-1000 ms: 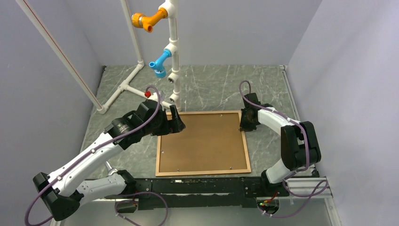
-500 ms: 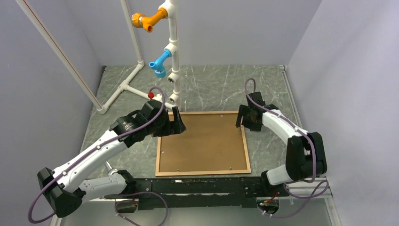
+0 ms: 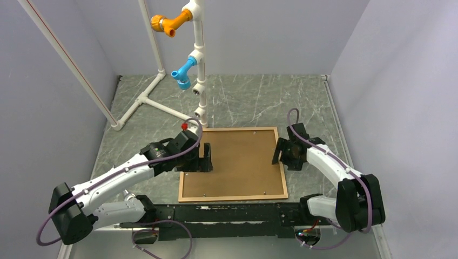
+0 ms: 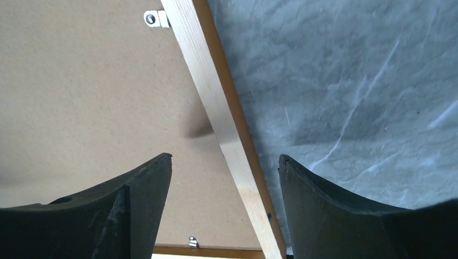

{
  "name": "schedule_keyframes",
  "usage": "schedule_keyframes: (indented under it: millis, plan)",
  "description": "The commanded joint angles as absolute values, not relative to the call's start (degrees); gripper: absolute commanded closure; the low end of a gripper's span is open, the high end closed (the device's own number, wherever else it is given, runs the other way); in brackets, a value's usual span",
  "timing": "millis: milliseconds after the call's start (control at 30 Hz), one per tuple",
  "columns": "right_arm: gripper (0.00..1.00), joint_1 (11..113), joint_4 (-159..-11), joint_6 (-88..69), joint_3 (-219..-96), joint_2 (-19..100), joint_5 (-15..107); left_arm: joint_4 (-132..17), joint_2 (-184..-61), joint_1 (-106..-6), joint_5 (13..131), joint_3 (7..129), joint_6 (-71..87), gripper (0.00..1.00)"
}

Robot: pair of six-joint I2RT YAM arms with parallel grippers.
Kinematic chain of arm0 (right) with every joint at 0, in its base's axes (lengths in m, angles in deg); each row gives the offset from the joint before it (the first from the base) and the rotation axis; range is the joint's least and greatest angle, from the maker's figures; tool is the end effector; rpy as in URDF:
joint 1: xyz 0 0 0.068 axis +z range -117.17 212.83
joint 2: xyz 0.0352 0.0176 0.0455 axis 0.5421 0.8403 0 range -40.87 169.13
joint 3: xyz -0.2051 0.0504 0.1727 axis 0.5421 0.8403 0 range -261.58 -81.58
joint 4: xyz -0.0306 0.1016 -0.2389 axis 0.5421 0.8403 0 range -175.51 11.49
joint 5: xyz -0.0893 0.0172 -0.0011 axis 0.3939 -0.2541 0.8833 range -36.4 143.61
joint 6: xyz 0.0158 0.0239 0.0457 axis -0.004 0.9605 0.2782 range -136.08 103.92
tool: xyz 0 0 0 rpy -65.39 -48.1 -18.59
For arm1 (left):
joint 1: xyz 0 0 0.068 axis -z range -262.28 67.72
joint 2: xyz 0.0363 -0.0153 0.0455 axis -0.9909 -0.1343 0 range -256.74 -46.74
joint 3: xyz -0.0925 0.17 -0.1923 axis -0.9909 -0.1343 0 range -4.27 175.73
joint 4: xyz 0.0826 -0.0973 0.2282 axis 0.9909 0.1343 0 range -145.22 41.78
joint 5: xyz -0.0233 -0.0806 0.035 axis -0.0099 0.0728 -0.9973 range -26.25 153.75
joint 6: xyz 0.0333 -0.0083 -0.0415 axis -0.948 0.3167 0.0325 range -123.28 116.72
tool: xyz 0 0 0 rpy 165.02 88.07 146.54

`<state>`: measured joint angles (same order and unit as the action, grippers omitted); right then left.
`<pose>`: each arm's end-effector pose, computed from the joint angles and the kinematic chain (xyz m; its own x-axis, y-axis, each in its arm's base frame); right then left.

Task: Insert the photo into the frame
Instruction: Move the photo frame to the center of the board.

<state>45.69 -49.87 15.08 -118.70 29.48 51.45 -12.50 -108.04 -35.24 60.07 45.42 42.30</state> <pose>0.2030 0.0476 0.1759 -0.9001 0.3247 -0.2904 0.2687 0.9385 0.2166 0.1442 -0.1515 0.2657 -0.8909 -0.0891 -0.4453 0.0979 0.9198 -0.3800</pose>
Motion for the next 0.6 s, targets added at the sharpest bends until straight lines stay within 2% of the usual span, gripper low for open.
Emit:
schedule_keyframes:
  millis: [0, 267, 567]
  plan:
    - [0.27, 46.0, -50.0, 18.2, -117.6, 28.2, 49.5, -13.1, -108.8, -30.0, 58.0, 45.1, 40.8, 0.01]
    - [0.29, 52.7, -54.5, 20.6, -119.0, 33.4, 46.1, -9.6, -109.6, -24.8, 53.1, 48.0, 42.5, 0.01]
    - [0.23, 65.8, -55.5, 25.0, -127.7, 39.2, 48.7, -11.5, -105.9, -23.2, 50.2, 46.9, 42.5, 0.01]
